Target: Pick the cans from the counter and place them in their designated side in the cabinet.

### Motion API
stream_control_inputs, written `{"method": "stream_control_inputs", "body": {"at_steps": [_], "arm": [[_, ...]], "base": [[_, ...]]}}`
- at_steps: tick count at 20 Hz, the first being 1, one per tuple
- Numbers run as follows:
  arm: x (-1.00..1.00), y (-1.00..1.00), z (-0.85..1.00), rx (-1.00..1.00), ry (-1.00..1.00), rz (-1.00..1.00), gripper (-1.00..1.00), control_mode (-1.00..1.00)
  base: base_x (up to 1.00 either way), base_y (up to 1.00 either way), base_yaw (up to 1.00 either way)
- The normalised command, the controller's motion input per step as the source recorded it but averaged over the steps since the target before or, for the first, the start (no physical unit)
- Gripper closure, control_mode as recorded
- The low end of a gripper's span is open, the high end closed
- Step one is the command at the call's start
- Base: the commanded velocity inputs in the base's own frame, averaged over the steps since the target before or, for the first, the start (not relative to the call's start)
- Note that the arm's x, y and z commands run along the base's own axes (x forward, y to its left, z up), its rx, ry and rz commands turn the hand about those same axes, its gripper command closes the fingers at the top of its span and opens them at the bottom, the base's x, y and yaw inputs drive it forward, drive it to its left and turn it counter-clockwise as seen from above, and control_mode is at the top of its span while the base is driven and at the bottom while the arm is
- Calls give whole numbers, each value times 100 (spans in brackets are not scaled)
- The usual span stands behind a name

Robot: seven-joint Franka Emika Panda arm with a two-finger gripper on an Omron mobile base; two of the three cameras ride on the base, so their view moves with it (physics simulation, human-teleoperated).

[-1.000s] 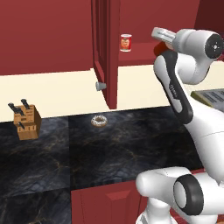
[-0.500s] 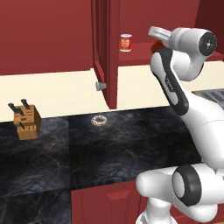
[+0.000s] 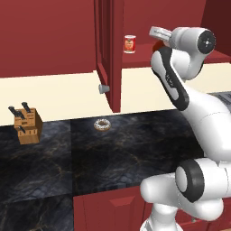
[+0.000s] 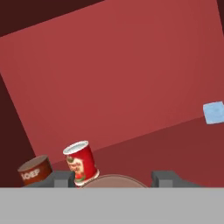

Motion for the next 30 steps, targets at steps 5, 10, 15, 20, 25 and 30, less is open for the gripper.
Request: {"method": "stream_control_inputs", "body": {"at_steps": [5, 10, 15, 20, 25, 30], "arm": [[30, 3, 0, -1, 2, 0, 100, -100], [32, 3, 0, -1, 3, 0, 100, -100], [32, 2, 0, -1, 4, 0, 100, -100], [32, 5, 0, -1, 5, 1, 100, -100], [32, 6, -1, -1, 6, 1, 100, -100], [32, 6, -5, -2, 7, 1, 100, -100]], "base": [[0, 0, 0], [0, 0, 0], [0, 0, 0], [0, 0, 0], [0, 0, 0], [0, 0, 0]]}}
